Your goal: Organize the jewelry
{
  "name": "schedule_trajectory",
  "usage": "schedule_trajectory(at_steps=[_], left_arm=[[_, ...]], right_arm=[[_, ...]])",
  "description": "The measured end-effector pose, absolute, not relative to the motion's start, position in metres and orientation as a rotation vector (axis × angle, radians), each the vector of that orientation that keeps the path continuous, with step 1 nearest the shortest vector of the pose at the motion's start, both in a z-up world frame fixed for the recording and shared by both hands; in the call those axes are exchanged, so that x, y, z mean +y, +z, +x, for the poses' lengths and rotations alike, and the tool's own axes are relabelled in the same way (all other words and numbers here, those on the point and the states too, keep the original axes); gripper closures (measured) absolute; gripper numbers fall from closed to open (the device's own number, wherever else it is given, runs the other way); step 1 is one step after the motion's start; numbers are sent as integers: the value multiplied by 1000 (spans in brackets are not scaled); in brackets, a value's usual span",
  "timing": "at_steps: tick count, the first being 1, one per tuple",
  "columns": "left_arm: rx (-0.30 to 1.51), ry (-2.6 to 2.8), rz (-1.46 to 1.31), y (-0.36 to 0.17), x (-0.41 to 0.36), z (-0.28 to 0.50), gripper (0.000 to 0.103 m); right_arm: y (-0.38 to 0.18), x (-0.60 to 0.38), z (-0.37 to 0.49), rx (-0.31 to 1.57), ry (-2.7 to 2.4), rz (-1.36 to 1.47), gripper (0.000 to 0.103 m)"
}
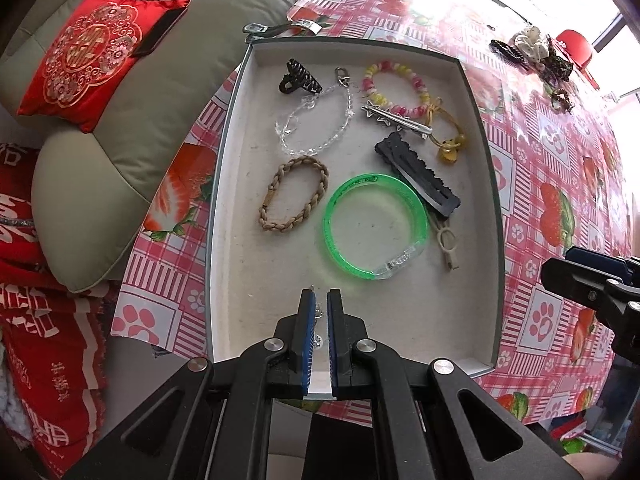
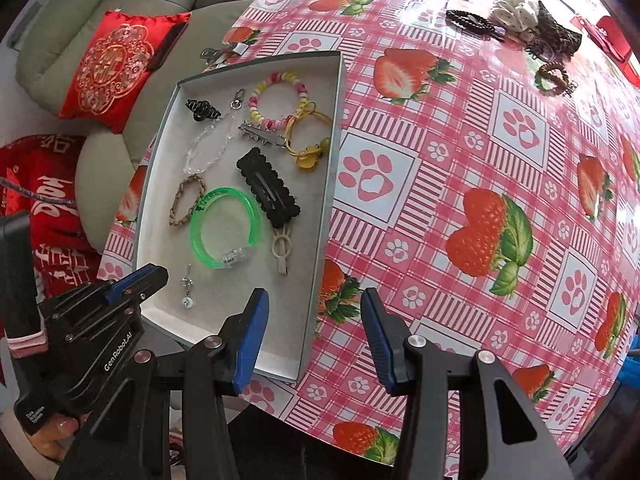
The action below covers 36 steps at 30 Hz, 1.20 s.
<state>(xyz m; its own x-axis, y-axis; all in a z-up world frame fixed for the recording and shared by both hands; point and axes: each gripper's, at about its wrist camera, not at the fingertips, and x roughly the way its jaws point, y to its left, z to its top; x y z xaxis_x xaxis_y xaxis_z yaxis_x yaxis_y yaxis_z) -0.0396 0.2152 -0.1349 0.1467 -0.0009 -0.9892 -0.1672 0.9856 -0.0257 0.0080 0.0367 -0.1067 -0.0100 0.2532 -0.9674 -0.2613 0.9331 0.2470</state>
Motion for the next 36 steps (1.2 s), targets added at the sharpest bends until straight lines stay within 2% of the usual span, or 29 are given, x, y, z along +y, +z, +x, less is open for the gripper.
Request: schedule_trajectory(at_steps=[4,5,6,7,19,21,28,32,36], left_arm=[[1424,119,-154,-130,215,-43,90],[1423,119,-153,-128,214,-43,70],[1422,130,-143,-126,214,-44,44],[1411,159,-129,-123,215,-46,0],[1371,216,-92,-94,219,-52,0],[1365,223,-80,-89,220,-53,0],[1300,242,-77,-63,227,-56,0],[1288,245,-99,-51,233,-56,0],[1270,240,-121,-37,238,-60,0]], right_arm=[[-103,32,7,1527,397,4,52],[-102,31,7,1527,396,7,52],[-101,30,6,1527,395,9,52],[-99,29,6,1526,393,9,52],[-80,30,6,1508,392,-1,51],[-75,33,5,1503,397,-16,42],[-52,47,4,1464,430,-64,38],[-37,54,2,1440,447,-89,26],[-19,60,-1,1406,459,-115,24]])
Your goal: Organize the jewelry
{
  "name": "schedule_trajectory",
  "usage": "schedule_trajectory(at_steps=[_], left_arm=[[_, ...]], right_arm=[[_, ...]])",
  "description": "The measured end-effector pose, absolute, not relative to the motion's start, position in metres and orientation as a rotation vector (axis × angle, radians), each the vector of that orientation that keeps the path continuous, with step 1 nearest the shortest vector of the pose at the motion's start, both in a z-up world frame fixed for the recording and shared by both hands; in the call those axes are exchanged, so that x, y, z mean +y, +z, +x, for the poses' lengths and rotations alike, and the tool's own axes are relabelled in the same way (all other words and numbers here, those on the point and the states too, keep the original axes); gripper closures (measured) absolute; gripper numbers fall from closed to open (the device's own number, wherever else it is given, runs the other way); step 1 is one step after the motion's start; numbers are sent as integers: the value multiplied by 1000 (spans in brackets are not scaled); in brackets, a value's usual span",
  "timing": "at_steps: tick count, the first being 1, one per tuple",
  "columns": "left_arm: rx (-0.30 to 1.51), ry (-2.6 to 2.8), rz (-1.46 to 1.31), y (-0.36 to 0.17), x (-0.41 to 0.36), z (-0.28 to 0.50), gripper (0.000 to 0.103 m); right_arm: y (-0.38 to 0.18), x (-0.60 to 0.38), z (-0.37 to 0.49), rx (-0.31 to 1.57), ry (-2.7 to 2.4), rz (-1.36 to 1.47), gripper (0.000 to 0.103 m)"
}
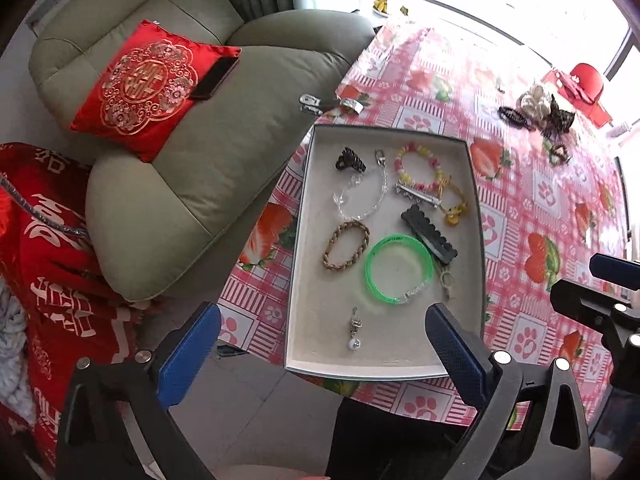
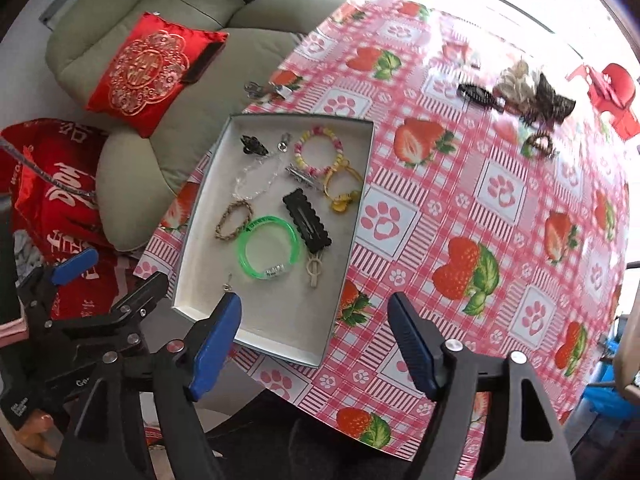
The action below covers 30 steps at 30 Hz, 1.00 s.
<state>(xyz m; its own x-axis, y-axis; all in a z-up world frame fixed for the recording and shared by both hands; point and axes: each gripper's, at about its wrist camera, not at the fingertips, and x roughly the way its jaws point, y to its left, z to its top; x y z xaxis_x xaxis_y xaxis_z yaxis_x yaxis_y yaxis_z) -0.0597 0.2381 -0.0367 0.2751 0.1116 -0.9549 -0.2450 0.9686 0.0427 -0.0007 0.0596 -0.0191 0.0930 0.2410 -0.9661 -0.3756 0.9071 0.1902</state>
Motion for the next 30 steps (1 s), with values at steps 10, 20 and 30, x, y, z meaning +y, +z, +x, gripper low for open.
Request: schedule_trajectory(at_steps=[10,20,30], left_arm=[[1251,231,-128,-9,247,-69,0],[1247,226,-97,6,240,-72,0],[1240,222,-106,19,240,-73,0]], right_arm=[[13,66,-6,1344,449,-140,16],[30,69,-5,1278,426,-159,13],[48,75,-4,1246,414,-183,0]])
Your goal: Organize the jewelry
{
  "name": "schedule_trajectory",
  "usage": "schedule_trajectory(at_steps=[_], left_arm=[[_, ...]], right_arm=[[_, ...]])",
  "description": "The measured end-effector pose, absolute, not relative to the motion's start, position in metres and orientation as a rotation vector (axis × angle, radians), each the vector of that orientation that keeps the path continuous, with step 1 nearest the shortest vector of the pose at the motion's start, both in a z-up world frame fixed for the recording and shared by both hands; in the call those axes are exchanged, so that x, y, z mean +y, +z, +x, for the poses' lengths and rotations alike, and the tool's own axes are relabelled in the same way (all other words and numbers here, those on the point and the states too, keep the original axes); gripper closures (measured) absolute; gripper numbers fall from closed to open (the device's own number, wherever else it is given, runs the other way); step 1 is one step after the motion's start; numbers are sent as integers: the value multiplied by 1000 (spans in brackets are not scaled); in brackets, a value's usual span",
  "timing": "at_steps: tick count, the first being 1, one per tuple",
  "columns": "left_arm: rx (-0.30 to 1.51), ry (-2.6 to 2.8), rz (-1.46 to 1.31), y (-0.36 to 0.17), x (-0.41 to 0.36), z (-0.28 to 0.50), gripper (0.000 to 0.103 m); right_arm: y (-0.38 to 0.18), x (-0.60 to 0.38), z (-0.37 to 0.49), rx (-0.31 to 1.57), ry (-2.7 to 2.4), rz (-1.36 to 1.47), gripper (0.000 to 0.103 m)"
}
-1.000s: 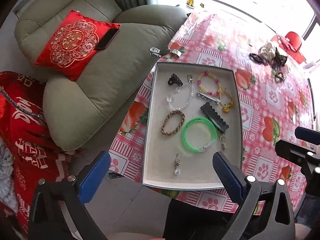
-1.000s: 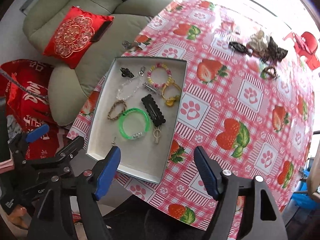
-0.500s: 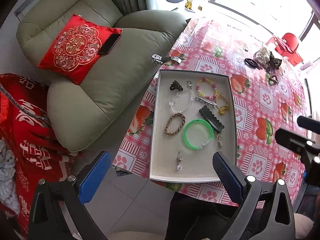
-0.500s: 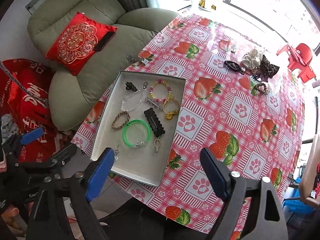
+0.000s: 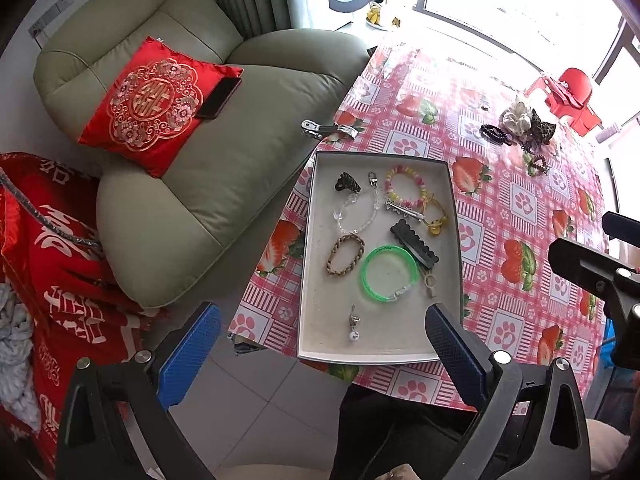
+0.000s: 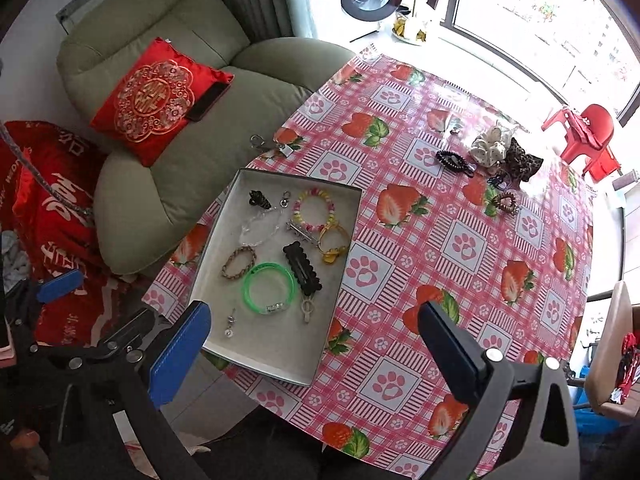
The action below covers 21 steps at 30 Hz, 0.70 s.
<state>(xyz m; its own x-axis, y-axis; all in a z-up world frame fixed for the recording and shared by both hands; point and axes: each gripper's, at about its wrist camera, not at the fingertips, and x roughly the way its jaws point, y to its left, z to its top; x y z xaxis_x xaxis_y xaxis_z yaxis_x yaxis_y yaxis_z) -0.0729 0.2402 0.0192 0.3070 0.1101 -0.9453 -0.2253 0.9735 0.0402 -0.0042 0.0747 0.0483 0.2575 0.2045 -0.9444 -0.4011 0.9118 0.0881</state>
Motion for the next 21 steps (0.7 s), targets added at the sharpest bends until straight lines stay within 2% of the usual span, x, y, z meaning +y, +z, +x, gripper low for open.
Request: schedule_trajectory(at_steps=[21], left_arm=[[1244,232,-95,24,237,-76,0]], right_arm=[[43,74,-5,1275,388,-220,0]])
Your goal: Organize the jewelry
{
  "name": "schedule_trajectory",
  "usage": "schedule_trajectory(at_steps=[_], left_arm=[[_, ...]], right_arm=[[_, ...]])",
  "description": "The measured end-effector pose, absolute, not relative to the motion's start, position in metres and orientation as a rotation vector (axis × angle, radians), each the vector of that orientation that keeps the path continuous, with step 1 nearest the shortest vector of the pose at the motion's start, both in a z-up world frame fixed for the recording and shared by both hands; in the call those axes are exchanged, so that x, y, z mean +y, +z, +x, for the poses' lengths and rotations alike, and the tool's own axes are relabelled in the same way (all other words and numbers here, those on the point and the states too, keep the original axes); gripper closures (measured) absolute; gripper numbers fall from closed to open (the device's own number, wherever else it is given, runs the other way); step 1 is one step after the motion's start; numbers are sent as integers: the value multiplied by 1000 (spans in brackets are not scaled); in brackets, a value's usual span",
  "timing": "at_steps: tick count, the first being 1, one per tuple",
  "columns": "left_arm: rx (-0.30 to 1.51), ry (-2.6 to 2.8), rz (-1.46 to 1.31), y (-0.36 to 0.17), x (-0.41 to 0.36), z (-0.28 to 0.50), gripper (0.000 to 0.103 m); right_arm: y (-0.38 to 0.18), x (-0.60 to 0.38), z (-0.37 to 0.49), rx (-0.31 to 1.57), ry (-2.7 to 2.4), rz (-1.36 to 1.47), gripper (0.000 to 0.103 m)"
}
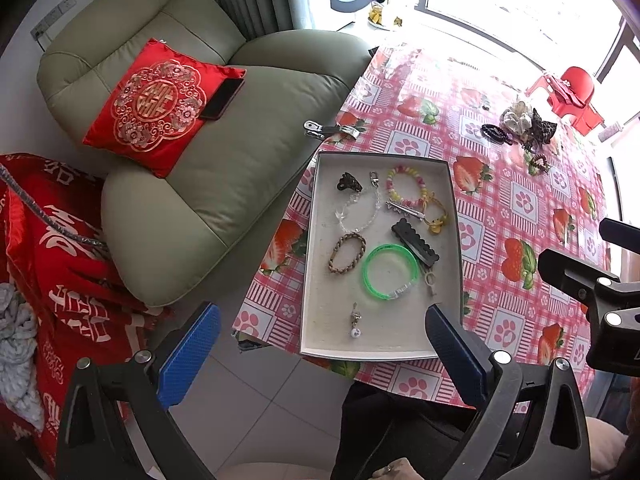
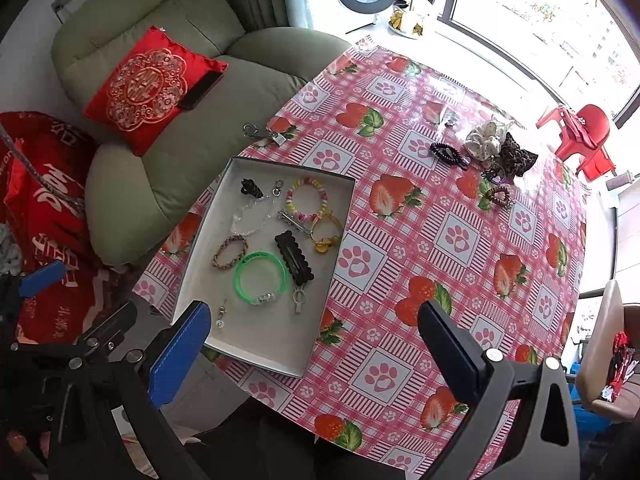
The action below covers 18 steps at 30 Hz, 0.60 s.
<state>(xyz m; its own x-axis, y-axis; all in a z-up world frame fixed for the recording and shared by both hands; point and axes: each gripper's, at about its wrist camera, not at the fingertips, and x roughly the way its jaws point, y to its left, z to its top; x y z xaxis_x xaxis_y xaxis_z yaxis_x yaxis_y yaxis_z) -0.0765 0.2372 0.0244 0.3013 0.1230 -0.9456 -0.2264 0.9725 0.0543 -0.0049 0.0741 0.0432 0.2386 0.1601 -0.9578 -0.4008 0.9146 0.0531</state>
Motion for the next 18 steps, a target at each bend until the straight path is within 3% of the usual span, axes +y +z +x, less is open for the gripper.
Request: schedule_trajectory(at_steps=[18], left_arm=[[1250,230,-91,23,234,-77,0]], right_arm=[[40,73,-7,1282,378,-217,0]])
